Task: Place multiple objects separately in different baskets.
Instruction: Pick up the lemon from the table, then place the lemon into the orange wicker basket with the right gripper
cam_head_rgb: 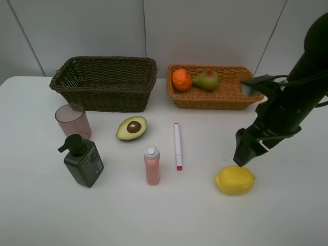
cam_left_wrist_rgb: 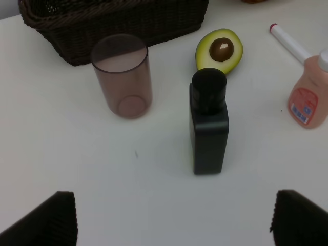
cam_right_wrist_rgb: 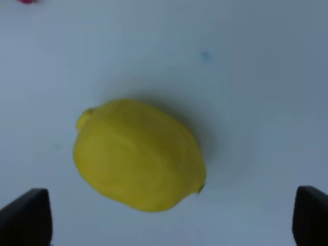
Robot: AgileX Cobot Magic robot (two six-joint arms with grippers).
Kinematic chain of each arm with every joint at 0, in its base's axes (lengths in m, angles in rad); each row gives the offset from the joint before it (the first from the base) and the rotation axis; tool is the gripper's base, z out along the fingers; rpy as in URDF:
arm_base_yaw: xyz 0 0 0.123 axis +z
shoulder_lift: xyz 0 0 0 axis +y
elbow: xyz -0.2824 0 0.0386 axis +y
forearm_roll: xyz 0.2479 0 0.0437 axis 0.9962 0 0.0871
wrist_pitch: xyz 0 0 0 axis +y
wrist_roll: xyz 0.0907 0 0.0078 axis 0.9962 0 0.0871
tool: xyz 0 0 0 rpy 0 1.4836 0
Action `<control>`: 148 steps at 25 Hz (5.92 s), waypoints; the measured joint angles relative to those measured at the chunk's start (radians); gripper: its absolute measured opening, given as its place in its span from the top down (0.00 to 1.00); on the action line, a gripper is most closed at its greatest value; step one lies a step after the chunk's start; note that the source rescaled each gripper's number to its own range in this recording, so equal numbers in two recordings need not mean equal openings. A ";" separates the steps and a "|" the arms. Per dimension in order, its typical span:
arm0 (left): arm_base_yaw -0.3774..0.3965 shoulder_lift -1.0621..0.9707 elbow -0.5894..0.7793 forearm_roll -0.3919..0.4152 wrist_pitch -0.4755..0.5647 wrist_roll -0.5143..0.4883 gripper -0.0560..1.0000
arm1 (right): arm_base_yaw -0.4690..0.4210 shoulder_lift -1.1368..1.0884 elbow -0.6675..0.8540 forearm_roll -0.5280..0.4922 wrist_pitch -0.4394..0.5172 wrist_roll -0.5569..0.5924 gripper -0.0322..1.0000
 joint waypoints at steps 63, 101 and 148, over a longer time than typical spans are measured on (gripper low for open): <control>0.000 0.000 0.000 0.000 0.000 0.000 0.00 | 0.180 0.163 0.179 -0.095 -0.416 -0.321 0.07; 0.000 0.000 0.000 0.000 0.000 0.000 0.00 | 0.180 0.038 -0.074 -0.122 -0.296 -0.318 0.42; 0.000 0.000 0.000 0.000 0.000 0.000 0.00 | -0.178 0.434 -0.307 0.138 -1.065 -0.314 0.42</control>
